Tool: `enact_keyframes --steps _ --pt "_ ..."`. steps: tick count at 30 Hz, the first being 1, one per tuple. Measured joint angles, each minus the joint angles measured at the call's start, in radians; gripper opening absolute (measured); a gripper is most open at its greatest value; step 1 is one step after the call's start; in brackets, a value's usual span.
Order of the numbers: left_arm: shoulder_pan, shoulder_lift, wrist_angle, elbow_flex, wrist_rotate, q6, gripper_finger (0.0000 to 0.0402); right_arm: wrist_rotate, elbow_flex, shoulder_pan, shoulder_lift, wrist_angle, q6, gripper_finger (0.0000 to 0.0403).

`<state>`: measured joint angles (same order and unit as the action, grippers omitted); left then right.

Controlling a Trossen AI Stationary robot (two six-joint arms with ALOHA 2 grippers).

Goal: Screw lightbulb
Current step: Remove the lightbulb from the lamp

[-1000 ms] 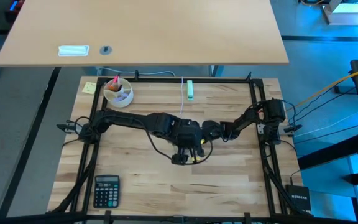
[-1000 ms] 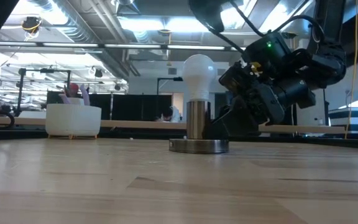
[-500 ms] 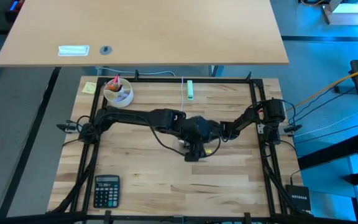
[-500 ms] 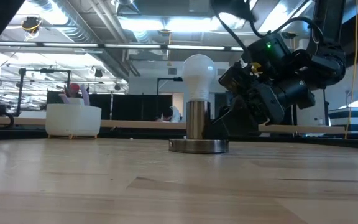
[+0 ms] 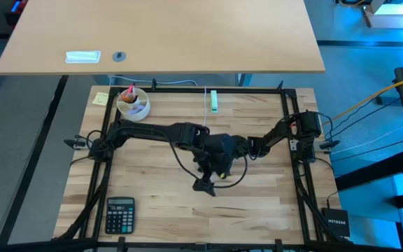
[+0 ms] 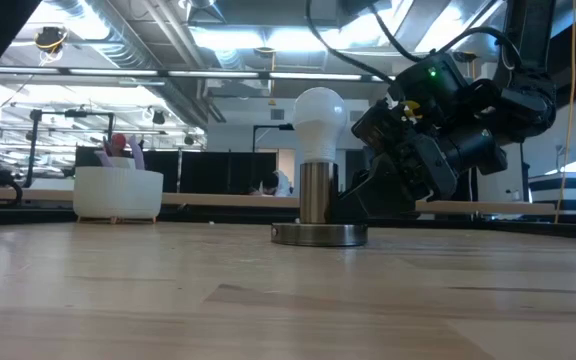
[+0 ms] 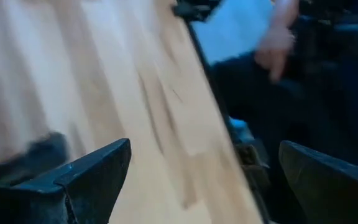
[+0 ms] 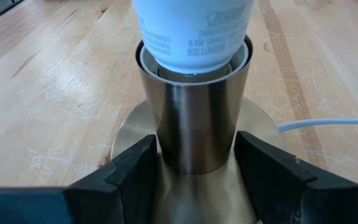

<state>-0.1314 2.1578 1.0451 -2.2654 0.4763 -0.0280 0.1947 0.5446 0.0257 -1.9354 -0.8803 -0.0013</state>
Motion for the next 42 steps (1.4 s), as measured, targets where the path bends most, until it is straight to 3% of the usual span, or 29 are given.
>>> enact_keyframes --steps 5,10,13,18,21,25,32,36,42 --pt "-0.003 -0.001 -0.012 0.000 0.188 0.026 0.0399 0.000 0.000 0.000 0.000 0.002 0.000 0.0227" --pt "-0.008 -0.054 -0.007 -0.017 0.189 0.037 0.0399 0.000 0.001 0.000 0.000 0.005 0.000 0.0227" --pt "-0.009 -0.134 0.015 -0.021 0.025 0.032 0.0399 0.000 0.001 0.000 0.000 0.007 0.000 0.0227" --pt "-0.063 -0.234 0.139 -0.021 -0.554 -0.042 0.0399 0.000 0.001 0.000 0.000 0.008 0.000 0.0227" --pt "-0.100 -0.246 0.195 -0.021 -0.746 -0.126 0.0399 0.000 0.001 0.000 0.000 0.008 0.000 0.0227" --pt "-0.147 -0.233 0.222 0.010 -0.768 -0.163 0.0399 0.001 0.001 0.000 0.000 0.008 0.002 0.0227" --pt "-0.180 -0.220 0.271 0.183 -0.792 -0.179 0.0396 0.005 0.001 0.000 0.000 0.007 0.019 0.0227" --pt "-0.150 -0.218 0.281 0.284 -0.792 -0.192 0.0388 0.008 0.001 0.001 0.000 0.007 0.019 0.0227" --pt "-0.057 -0.218 0.202 0.382 -0.765 -0.092 0.0372 0.008 0.001 0.001 0.000 0.005 0.019 0.0227"
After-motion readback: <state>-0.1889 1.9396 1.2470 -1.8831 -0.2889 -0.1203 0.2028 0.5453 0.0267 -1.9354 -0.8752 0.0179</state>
